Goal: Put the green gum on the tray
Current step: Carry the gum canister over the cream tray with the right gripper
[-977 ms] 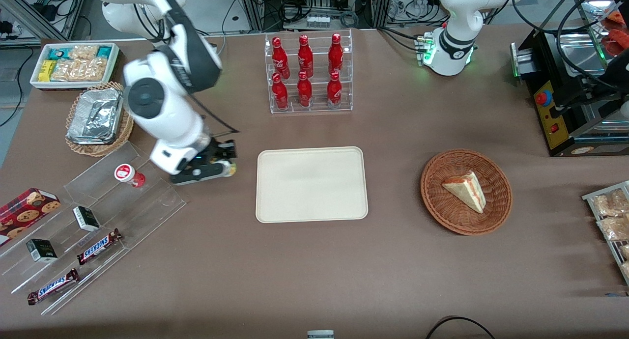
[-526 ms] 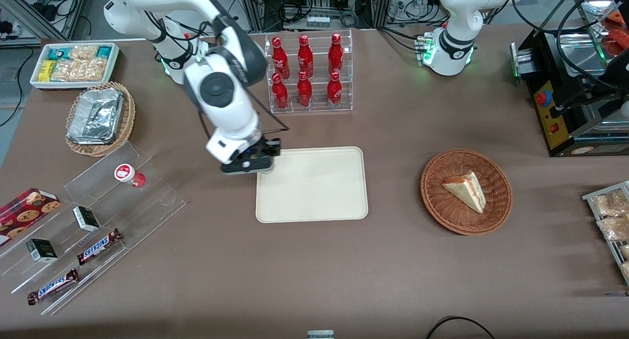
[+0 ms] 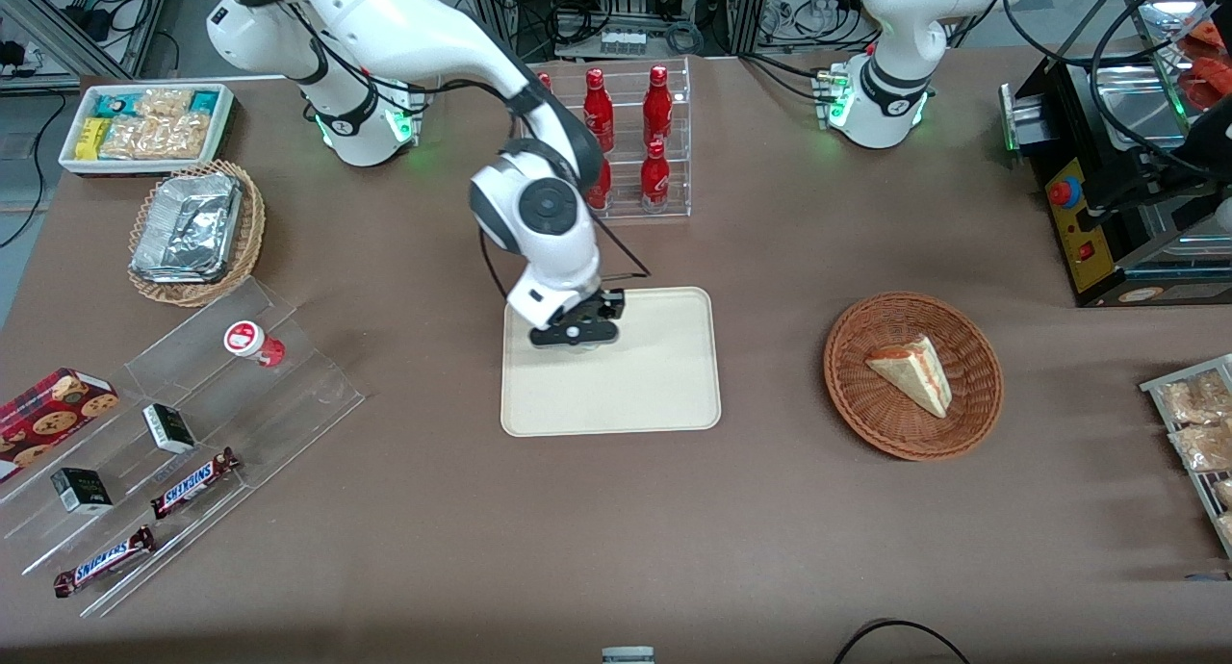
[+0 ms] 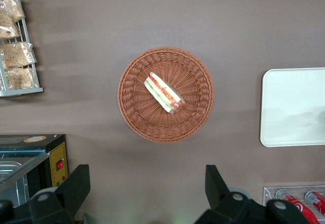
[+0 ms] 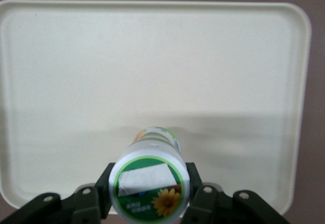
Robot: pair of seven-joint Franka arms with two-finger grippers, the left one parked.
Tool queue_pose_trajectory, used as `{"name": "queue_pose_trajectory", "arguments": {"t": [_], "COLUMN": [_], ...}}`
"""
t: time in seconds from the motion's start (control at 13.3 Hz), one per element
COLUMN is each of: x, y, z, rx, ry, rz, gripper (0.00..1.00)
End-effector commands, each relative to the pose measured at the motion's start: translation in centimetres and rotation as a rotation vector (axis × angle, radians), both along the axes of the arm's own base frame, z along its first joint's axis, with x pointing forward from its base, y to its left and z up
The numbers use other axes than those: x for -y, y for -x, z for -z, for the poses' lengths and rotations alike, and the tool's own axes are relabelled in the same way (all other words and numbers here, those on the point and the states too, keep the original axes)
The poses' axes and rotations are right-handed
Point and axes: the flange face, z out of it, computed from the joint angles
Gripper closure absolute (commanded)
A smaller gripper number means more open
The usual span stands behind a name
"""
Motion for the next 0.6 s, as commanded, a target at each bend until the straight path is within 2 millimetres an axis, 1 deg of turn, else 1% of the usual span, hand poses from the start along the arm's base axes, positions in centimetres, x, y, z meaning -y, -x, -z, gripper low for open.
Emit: {"name": "queue_pose_trajectory", "arguments": {"t": [0.0,0.23,0.38,0.53], "x": [-1.7,-1.8,-1.8,-1.7], "y": [-0.4,-0.4,-0.4,-0.4], "z": [1.2,2.6,3.1,3.5], "rx": [0.034,0.042,0.038,0.035], "ry": [-0.024,-0.025,-0.022,-0.016], "rz": [0.011,0.007,0.008,0.005], "gripper": [1.00,1.00,1.00,0.97]}}
